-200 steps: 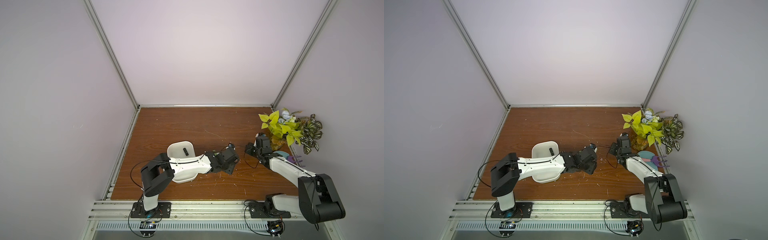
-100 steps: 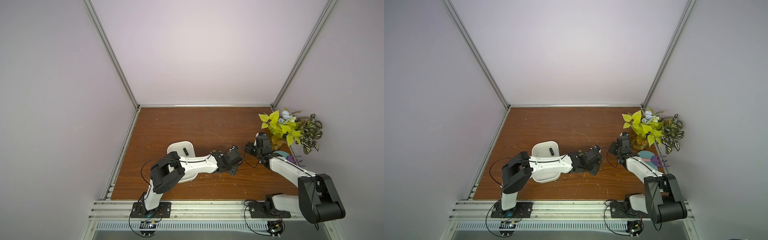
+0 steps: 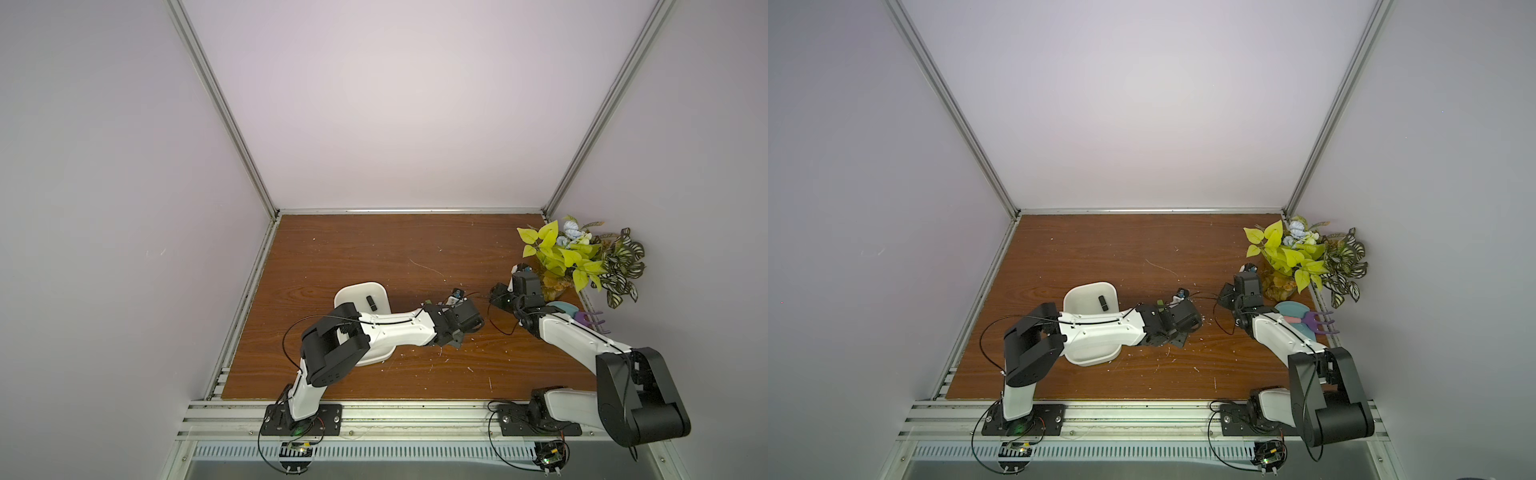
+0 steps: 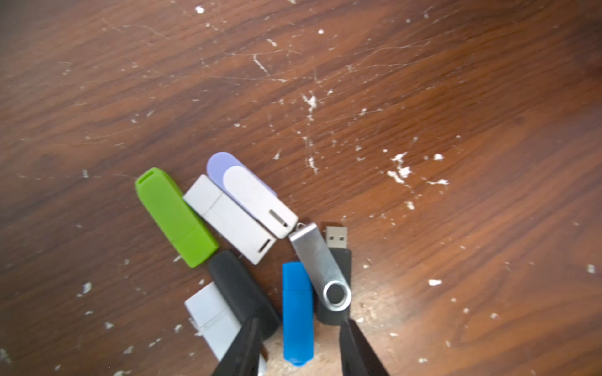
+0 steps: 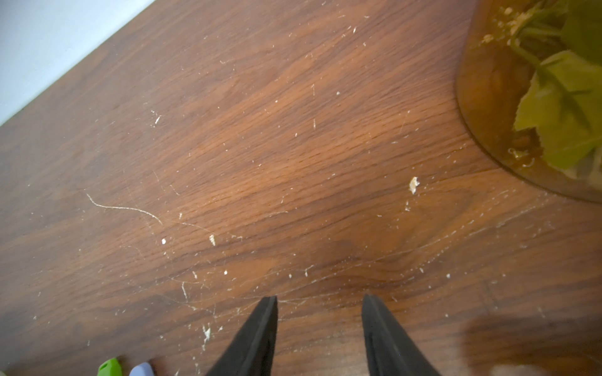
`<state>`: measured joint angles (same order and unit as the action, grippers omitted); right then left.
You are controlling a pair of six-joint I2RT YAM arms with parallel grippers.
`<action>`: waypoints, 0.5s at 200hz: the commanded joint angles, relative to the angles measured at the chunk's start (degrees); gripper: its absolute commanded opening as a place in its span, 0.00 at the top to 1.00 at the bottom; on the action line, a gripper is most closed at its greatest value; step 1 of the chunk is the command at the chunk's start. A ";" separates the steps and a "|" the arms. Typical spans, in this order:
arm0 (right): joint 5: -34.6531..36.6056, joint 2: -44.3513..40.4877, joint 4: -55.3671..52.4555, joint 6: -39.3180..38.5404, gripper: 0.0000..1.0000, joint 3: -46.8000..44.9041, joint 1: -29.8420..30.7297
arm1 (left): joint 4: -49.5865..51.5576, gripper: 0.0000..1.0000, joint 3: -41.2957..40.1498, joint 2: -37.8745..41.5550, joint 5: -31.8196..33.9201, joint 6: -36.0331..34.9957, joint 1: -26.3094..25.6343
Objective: Put the usb flash drive into the storage box
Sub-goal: Pick up the USB flash from the center of the board.
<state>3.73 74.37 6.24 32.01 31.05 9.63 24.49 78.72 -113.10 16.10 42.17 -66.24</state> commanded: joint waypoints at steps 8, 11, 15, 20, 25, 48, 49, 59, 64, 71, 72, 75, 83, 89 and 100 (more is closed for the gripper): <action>-1.51 0.65 1.23 0.07 0.52 -0.29 -0.22 | 2.67 0.63 -0.09 -0.97 2.88 2.34 0.85; -1.52 0.72 1.22 0.07 0.52 -0.22 -0.22 | 2.67 0.63 -0.18 -0.98 2.91 2.45 0.93; -1.67 0.73 1.15 0.07 0.52 -0.20 -0.22 | 2.65 0.64 -0.38 -0.98 2.97 2.67 1.04; -1.69 0.80 1.12 0.00 0.52 -0.11 -0.22 | 2.63 0.64 -0.61 -0.89 2.97 2.80 1.19; -1.87 0.86 1.11 0.01 0.52 -0.11 -0.22 | 2.63 0.64 -0.86 -0.91 3.07 2.96 1.33; -2.27 1.06 0.97 -0.27 0.52 0.07 -0.27 | 2.58 0.65 -1.36 -1.31 3.24 2.93 1.85; -2.25 1.05 0.97 -0.28 0.52 0.07 -0.25 | 2.58 0.65 -1.37 -1.32 3.28 2.92 1.88; -2.65 1.13 1.07 -0.37 0.52 0.15 -0.22 | 2.58 0.65 -1.37 -1.72 3.39 2.88 2.07; -2.77 1.21 1.09 -0.43 0.52 0.23 -0.22 | 2.58 0.66 -1.46 -1.90 3.27 2.87 2.24; -2.84 1.18 1.10 -0.45 0.52 0.24 -0.22 | 2.57 0.66 -1.46 -2.27 3.15 2.91 2.41; -2.80 1.20 1.03 -0.45 0.52 0.24 -0.22 | 2.53 0.67 -1.46 -2.28 3.15 2.91 2.46; -2.75 1.22 1.01 -0.46 0.52 0.24 -0.22 | 2.57 0.67 -1.46 -2.49 3.18 2.89 2.50; -2.74 1.24 0.98 -0.46 0.52 0.24 -0.22 | 2.54 0.67 -1.46 -2.77 3.40 2.93 2.44; -2.81 1.29 0.97 -0.46 0.52 0.24 -0.23 | 2.54 0.68 -1.46 -3.06 3.29 2.91 2.44; -2.84 1.32 1.09 -0.46 0.52 0.26 -0.20 | 2.47 0.68 -1.31 -3.56 3.00 2.89 2.51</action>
<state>1.78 75.55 6.26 31.97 31.05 9.63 25.36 77.89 -114.93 18.28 44.62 -64.40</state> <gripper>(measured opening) 0.481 0.325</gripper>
